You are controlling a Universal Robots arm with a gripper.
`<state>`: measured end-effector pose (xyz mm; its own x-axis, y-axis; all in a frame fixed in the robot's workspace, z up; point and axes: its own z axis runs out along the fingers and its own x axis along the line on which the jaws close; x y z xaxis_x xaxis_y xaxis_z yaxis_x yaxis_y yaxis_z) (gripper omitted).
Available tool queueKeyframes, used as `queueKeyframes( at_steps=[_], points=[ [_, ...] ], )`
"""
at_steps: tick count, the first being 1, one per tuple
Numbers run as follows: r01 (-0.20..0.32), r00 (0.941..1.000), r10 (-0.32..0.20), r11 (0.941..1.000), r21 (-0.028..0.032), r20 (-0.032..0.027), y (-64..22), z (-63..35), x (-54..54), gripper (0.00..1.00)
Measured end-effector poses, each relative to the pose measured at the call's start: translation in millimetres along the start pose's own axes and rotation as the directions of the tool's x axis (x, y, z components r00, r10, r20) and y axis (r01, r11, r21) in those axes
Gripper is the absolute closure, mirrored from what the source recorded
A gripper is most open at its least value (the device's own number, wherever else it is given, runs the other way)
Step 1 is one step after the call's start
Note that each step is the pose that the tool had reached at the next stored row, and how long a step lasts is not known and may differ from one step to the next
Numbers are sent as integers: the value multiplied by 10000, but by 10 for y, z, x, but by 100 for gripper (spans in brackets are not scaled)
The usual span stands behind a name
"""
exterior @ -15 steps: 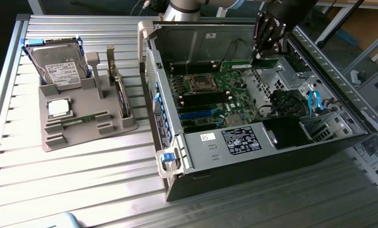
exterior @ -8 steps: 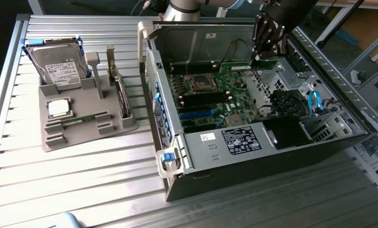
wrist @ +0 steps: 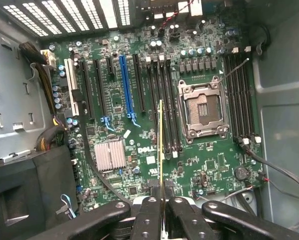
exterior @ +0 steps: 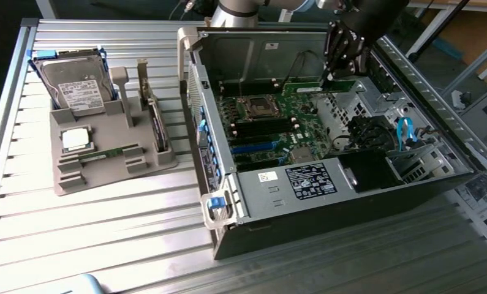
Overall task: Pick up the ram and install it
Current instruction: 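Insert the ram into the slot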
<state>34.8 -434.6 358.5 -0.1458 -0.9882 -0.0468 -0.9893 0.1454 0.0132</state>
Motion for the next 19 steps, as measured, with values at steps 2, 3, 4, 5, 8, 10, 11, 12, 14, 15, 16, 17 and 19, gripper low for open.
queueKeyframes(
  at_steps=[2, 3, 4, 5, 8, 10, 11, 12, 14, 15, 16, 17, 19],
  points=[
    [0, 10000, 0, 10000, 0, 0, 0, 10, 0, 88],
    [0, 10000, 0, 10000, 0, 1, 0, 14, 1, 88],
    [0, 10000, 0, 10000, 0, 0, 0, 18, 1, 88],
    [0, 10000, 0, 10000, 0, 0, 0, 24, 1, 88],
    [0, 10000, 0, 10000, 0, 0, 0, 37, 2, 88],
    [0, 10000, 0, 10000, 0, 0, -1, 48, 2, 88],
    [0, 10000, 0, 10000, 0, 0, -1, 54, 3, 88],
    [0, 10000, 0, 10000, 0, 1, -1, 60, 3, 88],
    [0, 10000, 0, 10000, 0, 0, -1, 70, 3, 88],
    [0, 10000, 0, 10000, 0, 0, -1, 75, 3, 88],
    [0, 10000, 0, 10000, 0, 0, -1, 79, 4, 88],
    [0, 10000, 0, 10000, 0, 0, -1, 85, 4, 88],
    [0, 10000, 0, 10000, 0, 0, -1, 95, 4, 88]
  ],
)
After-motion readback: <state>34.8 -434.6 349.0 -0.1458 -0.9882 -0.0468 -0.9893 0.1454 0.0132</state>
